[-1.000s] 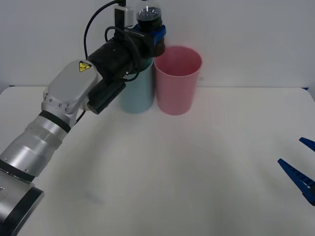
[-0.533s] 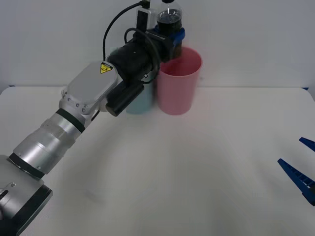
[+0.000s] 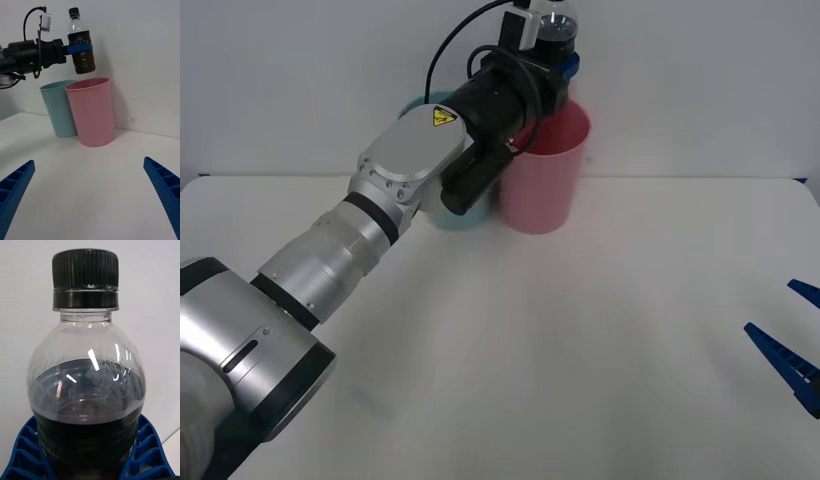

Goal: Grasp the object on the table and drop it into the matching bin: aluminum can to the light blue bin, PET bottle to the pink bin.

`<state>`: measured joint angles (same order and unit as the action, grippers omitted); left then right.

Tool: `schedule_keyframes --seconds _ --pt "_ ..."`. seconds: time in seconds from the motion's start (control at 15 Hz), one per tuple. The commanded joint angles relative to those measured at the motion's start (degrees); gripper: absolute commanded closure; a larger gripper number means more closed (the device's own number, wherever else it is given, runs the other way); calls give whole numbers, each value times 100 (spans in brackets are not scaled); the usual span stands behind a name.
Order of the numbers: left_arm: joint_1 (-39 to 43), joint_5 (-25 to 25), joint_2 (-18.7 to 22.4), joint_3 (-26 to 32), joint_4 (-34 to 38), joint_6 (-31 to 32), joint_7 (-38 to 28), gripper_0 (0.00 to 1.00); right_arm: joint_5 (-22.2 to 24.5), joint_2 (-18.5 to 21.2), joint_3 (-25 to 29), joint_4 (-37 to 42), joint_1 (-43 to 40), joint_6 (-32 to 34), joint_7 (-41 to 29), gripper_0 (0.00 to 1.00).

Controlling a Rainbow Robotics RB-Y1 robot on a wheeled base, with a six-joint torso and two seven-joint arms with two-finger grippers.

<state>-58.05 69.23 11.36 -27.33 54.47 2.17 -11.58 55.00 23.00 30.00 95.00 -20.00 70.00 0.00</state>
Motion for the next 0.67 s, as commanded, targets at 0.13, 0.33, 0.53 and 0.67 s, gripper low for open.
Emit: schedule_keyframes --seconds 0.13,0.33,0.53,0.67 --pt "-13 -76 -11 0 -7 3 6 100 0 0 0 0 0 0 0 0" --pt "-22 -85 -20 8 -7 20 15 100 0 0 0 0 0 0 0 0" --pt "-13 -146 -20 0 -16 82 -47 72 0 0 0 0 0 0 0 0" --pt "-13 -243 -20 -18 -7 108 -152 31 0 0 0 0 0 0 0 0"
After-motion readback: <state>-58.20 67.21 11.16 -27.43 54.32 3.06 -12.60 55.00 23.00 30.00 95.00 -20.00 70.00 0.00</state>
